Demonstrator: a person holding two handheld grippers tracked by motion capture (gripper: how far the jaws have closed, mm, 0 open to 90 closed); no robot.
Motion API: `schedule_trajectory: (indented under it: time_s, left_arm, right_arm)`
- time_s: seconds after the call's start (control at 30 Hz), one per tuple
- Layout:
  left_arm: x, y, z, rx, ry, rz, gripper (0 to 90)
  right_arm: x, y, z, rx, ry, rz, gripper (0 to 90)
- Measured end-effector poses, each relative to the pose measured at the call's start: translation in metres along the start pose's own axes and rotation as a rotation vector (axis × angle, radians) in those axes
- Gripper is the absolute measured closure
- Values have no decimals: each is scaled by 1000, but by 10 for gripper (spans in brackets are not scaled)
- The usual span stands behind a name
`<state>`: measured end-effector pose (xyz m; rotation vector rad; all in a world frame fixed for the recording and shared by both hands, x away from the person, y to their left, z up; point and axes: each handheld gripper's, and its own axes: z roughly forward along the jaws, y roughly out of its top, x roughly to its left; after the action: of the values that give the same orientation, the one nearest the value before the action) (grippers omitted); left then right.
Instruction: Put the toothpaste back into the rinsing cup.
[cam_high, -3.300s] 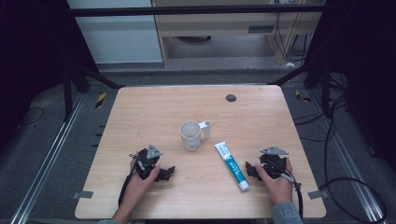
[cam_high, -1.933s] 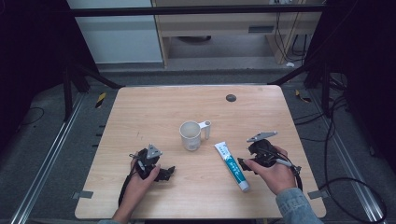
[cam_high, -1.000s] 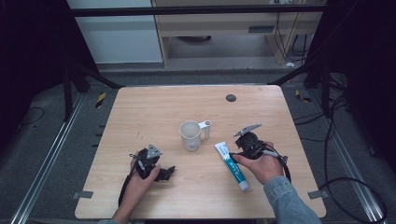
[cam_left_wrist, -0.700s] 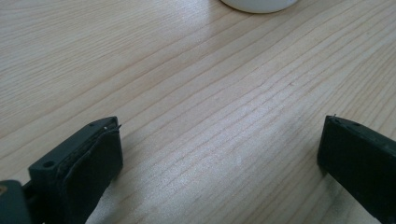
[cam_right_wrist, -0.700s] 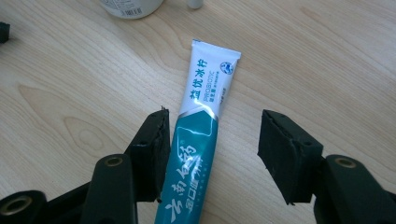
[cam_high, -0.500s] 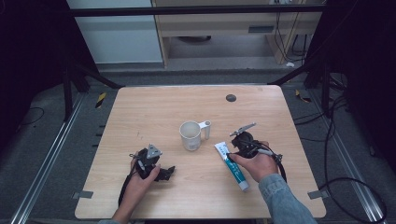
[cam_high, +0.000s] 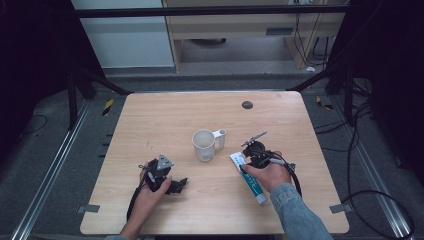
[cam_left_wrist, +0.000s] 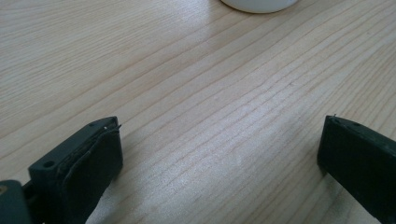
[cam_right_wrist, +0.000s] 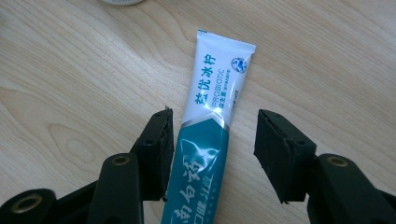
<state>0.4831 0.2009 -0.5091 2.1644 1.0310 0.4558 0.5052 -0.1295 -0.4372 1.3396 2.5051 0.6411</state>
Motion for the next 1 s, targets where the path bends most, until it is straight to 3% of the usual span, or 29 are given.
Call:
schedule_trajectory:
  time_s: [0.63,1.0]
  left_arm:
    - [0,0,0,0,0,0,0]
    - [0,0,0,0,0,0,0]
  right_arm:
    - [5,6,32,90,6,17,464]
    - [3,4,38,109,8,36,483]
